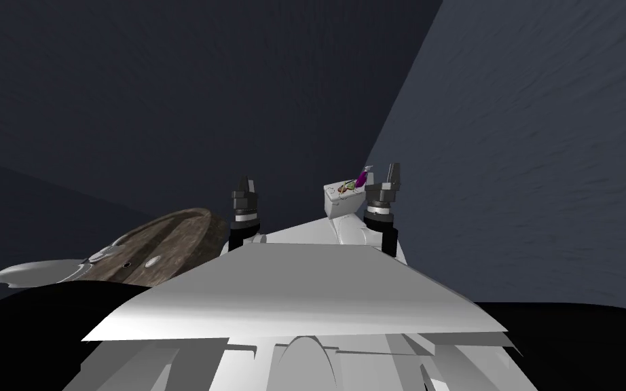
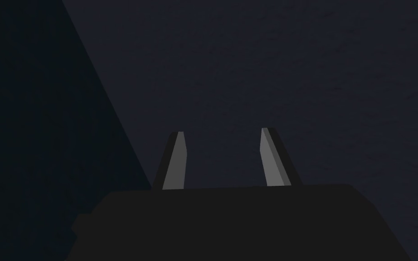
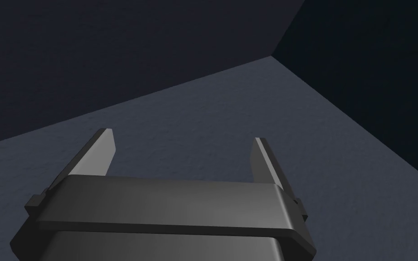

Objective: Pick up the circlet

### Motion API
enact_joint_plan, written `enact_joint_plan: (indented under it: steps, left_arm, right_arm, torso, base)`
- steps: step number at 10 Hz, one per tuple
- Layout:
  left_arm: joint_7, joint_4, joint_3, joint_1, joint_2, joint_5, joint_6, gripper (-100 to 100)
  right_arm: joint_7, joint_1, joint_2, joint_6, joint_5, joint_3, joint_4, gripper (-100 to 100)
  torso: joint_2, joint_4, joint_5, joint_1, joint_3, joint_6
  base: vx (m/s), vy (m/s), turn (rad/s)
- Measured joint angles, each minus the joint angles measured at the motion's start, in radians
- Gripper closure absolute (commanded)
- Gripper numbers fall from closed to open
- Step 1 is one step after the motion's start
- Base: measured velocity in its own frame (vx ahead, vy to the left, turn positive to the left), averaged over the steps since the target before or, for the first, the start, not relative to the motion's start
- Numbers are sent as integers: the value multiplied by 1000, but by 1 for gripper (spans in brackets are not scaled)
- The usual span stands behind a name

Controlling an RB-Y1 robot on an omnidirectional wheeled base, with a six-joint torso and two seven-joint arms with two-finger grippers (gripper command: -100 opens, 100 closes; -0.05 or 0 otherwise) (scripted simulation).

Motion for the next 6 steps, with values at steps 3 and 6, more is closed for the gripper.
enact_joint_plan:
  steps: [3, 6]
  left_arm:
    - [0, 0, 0, 0, 0, 0, 0, 0]
    - [0, 0, 0, 0, 0, 0, 0, 0]
  right_arm:
    - [-37, -77, -41, 72, -70, 2, 90, -100]
    - [-68, -160, -64, 145, -132, -6, 176, -100]
  torso:
    - [-1, 0, 0, 2, -1, 0]
    - [-2, 0, 0, 1, -1, 0]
  base:
    - [31, 53, -124]
    - [37, 44, -122]
